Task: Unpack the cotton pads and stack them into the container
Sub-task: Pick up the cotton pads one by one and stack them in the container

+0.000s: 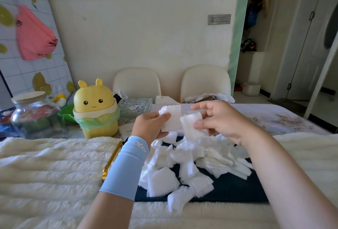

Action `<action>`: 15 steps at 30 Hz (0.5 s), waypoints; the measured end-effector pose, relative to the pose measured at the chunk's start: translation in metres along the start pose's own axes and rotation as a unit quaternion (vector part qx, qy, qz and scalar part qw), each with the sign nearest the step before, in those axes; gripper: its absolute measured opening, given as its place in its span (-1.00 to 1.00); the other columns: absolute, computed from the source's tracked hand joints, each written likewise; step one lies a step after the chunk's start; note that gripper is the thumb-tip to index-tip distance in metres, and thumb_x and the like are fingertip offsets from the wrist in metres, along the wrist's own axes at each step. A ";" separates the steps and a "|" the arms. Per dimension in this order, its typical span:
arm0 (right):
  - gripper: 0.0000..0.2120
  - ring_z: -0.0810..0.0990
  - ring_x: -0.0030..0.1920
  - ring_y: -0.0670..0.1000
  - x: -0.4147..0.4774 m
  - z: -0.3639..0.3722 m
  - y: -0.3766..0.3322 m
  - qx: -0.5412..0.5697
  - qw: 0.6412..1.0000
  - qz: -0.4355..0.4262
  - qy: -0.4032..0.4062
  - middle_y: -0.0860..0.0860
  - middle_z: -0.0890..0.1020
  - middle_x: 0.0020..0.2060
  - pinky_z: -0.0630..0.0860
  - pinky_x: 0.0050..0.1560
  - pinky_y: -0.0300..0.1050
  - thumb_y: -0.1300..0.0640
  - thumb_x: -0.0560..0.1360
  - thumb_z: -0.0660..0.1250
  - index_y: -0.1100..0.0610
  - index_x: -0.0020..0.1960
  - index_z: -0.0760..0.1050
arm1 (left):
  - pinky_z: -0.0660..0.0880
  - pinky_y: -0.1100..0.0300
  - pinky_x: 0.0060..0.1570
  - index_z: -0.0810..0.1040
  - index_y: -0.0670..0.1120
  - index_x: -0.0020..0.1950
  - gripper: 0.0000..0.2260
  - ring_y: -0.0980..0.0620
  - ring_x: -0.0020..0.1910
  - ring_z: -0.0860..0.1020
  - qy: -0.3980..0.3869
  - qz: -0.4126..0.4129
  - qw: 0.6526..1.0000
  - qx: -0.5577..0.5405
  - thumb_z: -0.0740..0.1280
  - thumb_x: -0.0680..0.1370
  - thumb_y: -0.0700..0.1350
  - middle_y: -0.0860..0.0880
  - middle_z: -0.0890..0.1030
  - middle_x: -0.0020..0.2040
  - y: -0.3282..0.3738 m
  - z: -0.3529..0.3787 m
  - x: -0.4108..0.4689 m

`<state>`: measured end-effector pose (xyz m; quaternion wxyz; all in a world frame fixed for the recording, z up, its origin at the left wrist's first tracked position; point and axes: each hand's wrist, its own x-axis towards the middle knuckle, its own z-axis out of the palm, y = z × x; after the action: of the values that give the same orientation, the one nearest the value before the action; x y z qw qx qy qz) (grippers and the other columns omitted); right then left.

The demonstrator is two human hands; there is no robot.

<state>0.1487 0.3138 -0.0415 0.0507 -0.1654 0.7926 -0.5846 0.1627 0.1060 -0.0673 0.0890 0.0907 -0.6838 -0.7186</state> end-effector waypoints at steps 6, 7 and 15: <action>-0.57 0.56 -0.38 -0.12 0.000 0.011 -0.009 0.100 0.993 -0.048 0.042 -0.05 0.69 -0.28 0.37 -0.51 -0.22 0.38 0.44 0.49 0.11 0.25 0.53 | 0.66 0.13 -0.15 0.66 -0.25 0.01 -0.86 -0.11 -0.07 0.70 -0.064 -0.034 0.996 -0.048 0.41 0.56 -0.17 -0.23 0.70 0.00 0.001 0.008 -0.006; -0.57 0.55 -0.39 -0.12 0.000 0.015 -0.009 0.081 0.994 -0.049 0.052 -0.03 0.71 -0.24 0.37 -0.51 -0.21 0.37 0.44 0.50 0.11 0.25 0.53 | 0.65 0.16 -0.18 0.65 -0.26 0.04 -0.85 -0.09 -0.09 0.71 -0.083 -0.040 0.994 -0.061 0.38 0.57 -0.19 -0.23 0.70 -0.01 0.001 0.010 -0.007; -0.67 0.62 -0.44 -0.04 0.001 0.025 -0.010 0.031 0.989 -0.037 0.137 0.03 0.70 -0.16 0.38 -0.55 -0.36 0.36 0.45 0.49 0.14 0.15 0.55 | 0.65 0.09 -0.08 0.61 -0.24 0.17 -0.72 -0.14 0.04 0.69 -0.147 -0.049 0.984 -0.091 0.33 0.61 -0.04 -0.23 0.70 0.05 0.003 0.014 -0.009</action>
<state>0.1568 0.2884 -0.0396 -0.0746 -0.1111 0.7668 -0.6277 0.1676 0.1213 -0.0633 -0.0394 0.0091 -0.6163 -0.7865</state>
